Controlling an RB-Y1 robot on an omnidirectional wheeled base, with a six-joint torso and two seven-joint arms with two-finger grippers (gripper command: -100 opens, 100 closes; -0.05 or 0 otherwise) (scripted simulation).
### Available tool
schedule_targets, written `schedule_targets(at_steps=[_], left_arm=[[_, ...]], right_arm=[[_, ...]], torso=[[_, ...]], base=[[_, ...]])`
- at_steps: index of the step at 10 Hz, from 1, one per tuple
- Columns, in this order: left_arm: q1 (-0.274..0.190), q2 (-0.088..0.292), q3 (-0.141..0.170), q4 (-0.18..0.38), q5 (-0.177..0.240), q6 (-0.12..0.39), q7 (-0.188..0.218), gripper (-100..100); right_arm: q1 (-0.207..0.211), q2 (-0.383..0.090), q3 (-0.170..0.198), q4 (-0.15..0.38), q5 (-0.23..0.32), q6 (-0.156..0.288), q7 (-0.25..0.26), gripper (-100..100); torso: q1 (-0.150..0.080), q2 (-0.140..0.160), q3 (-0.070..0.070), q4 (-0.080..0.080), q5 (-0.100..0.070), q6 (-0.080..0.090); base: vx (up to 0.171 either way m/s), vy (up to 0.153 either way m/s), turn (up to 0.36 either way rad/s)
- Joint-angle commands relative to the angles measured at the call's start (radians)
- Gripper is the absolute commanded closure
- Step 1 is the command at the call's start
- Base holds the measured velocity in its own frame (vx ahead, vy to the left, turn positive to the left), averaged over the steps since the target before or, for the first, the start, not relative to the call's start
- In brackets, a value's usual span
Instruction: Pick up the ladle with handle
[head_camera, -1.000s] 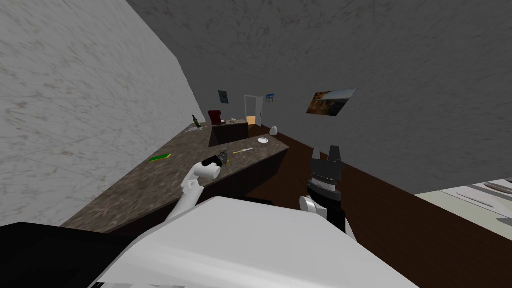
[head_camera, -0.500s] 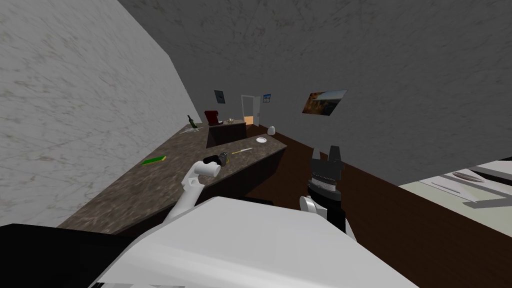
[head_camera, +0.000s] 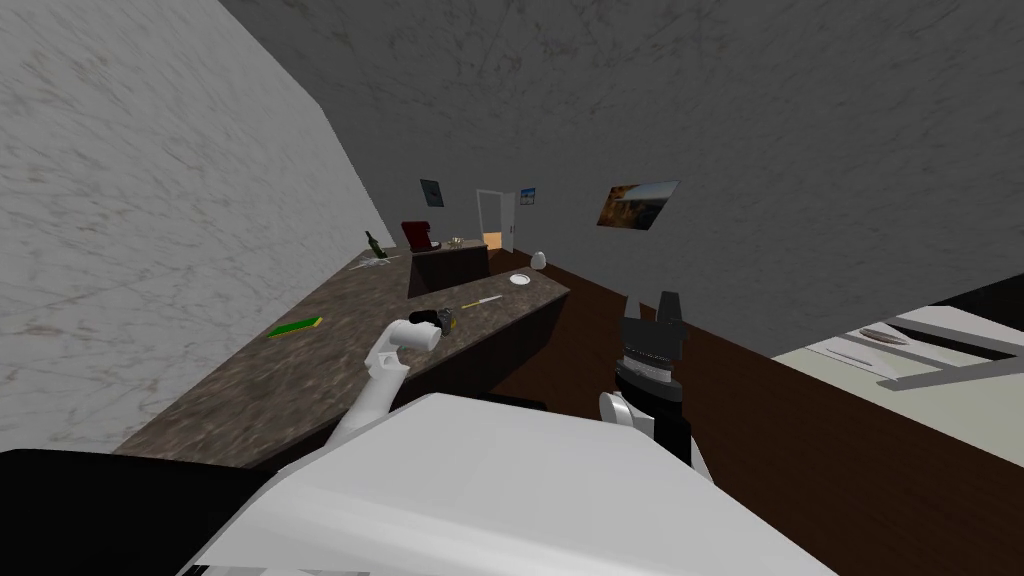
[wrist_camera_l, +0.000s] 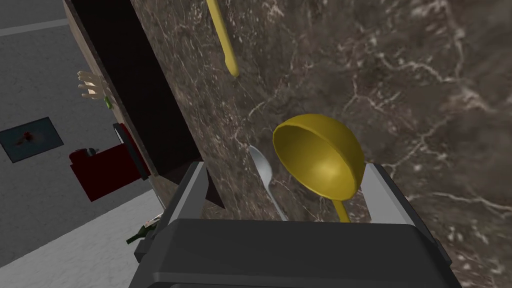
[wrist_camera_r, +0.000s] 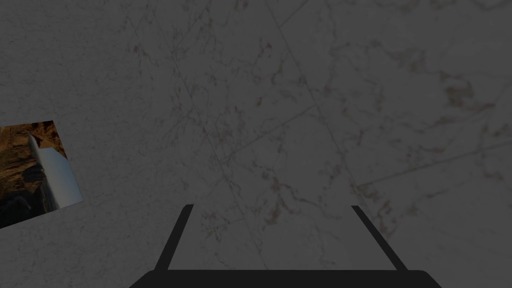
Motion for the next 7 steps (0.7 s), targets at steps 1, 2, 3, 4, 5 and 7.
schedule_targets(at_steps=[1,2,3,4,5,7], left_arm=[[-0.015,0.007,0.006,0.011,0.004,0.050,0.011,-100],[-0.015,0.007,0.006,0.011,0.004,0.073,0.011,-100],[-0.025,0.012,0.010,0.019,0.005,0.106,0.019,-100],[-0.025,0.012,0.010,0.019,0.005,0.118,0.019,-100],[-0.034,0.015,0.013,0.026,0.005,0.154,0.027,-100],[-0.041,0.017,0.016,0.033,0.006,0.195,0.034,-100]], right_arm=[[0.000,0.000,0.000,0.000,0.000,0.000,0.000,0],[0.000,0.000,0.000,0.000,0.000,0.000,0.000,0],[0.000,0.000,0.000,0.000,0.000,0.000,0.000,0],[0.000,0.000,0.000,0.000,0.000,0.000,0.000,0],[0.000,0.000,0.000,0.000,0.000,0.000,0.000,0],[0.000,0.000,0.000,0.000,0.000,0.000,0.000,0]], torso=[[0.000,0.000,0.000,0.000,0.000,0.000],[0.000,0.000,0.000,0.000,0.000,0.000],[0.000,0.000,0.000,0.000,0.000,0.000],[0.000,-0.001,0.000,0.000,0.000,0.000],[-0.001,-0.001,0.000,0.000,0.000,0.000],[0.000,-0.001,0.000,0.000,0.000,0.000]], base=[[-0.013,0.027,-0.088],[-0.006,0.025,-0.052],[-0.009,0.021,-0.068],[-0.008,0.019,-0.054],[-0.008,0.024,-0.079],[-0.004,0.021,-0.047]])
